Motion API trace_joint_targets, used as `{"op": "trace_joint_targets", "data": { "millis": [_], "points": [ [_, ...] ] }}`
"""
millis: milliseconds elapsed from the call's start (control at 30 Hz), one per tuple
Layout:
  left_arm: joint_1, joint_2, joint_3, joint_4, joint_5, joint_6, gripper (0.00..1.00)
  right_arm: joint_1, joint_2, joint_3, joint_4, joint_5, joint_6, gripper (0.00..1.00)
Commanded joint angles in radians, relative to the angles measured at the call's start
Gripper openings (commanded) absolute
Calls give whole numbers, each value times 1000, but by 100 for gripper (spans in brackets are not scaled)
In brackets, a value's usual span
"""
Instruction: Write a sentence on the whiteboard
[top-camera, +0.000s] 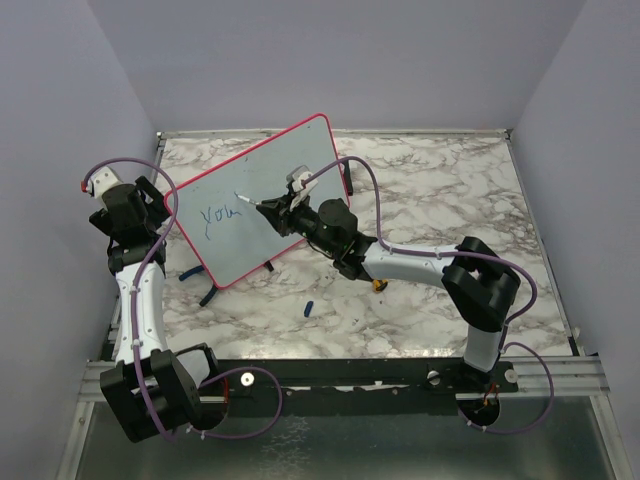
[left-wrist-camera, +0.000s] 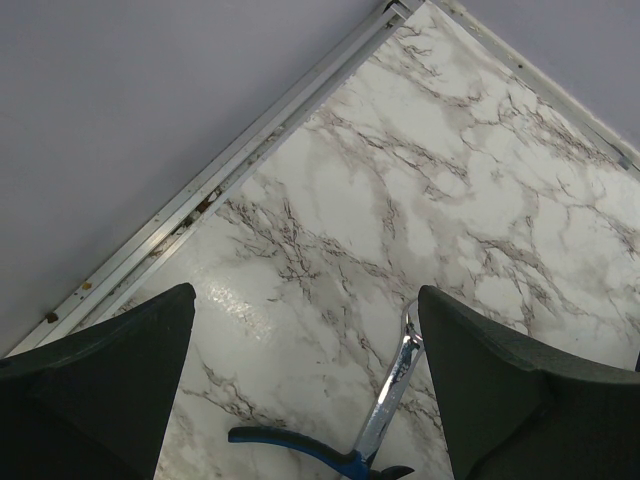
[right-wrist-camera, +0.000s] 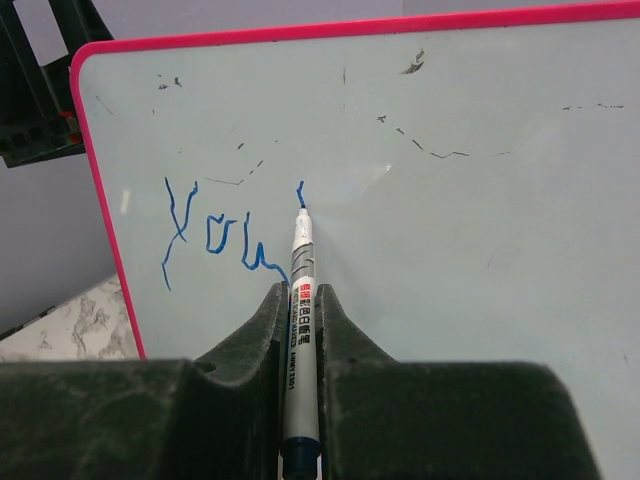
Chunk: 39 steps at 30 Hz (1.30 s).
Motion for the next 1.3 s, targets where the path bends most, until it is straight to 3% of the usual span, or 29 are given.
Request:
{"op": "trace_joint_targets", "data": {
  "millis": [0,933,1267],
  "points": [
    [4,-3,-8,19,20,6,93,-2,6,-7,-8,16,2,1],
    [5,2,-7,20,20,6,93,1,7,-2,-10,-120,-6,1],
    [4,1,-8,21,24,5,93,1,-128,-143,15,-18,-16,1]
  ]
}}
